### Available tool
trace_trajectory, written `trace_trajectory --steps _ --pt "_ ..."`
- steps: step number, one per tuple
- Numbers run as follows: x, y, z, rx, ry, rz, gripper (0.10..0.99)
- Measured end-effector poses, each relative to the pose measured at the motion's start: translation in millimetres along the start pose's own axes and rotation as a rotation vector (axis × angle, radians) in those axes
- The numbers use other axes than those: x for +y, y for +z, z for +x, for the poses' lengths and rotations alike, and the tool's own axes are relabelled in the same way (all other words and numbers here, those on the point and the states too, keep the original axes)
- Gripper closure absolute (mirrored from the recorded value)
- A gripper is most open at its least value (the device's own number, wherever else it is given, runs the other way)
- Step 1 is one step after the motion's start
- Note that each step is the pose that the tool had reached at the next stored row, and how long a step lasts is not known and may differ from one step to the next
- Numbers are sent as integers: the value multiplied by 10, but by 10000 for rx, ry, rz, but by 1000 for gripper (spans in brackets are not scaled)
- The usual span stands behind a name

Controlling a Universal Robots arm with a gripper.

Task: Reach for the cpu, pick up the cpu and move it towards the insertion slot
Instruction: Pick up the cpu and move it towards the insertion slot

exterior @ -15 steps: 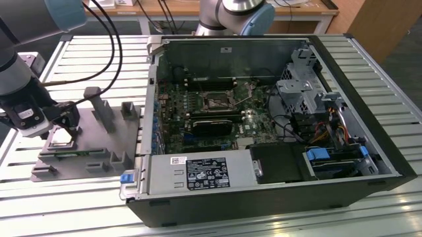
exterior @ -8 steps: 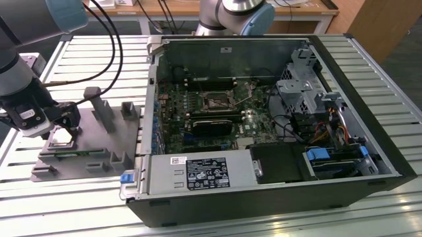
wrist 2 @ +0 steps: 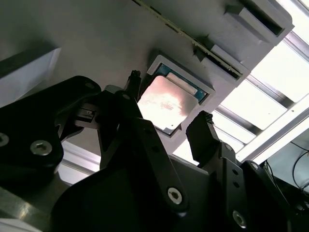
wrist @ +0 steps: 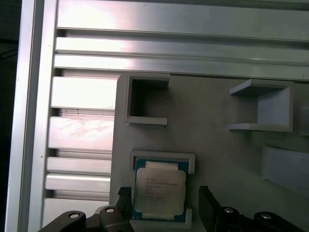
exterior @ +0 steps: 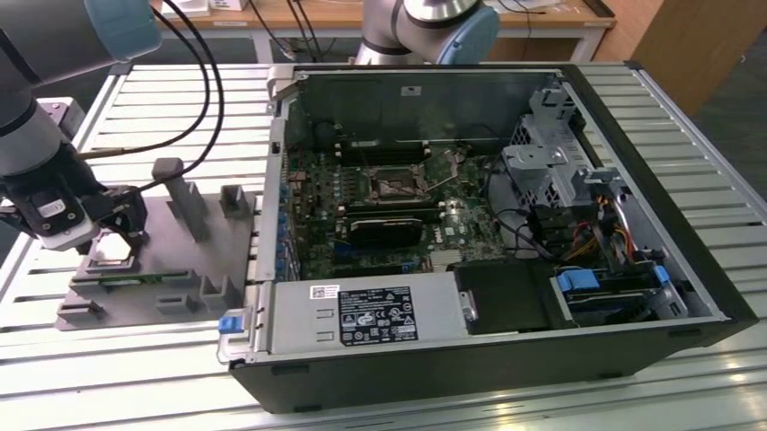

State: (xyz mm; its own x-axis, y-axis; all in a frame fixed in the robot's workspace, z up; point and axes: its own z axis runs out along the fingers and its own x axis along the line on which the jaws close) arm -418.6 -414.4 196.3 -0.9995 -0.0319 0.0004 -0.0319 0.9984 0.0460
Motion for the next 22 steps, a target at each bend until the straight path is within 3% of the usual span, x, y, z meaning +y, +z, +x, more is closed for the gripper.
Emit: trace_trajectory --steps 22 --pt "20 100 26 -1 17 -1 427"
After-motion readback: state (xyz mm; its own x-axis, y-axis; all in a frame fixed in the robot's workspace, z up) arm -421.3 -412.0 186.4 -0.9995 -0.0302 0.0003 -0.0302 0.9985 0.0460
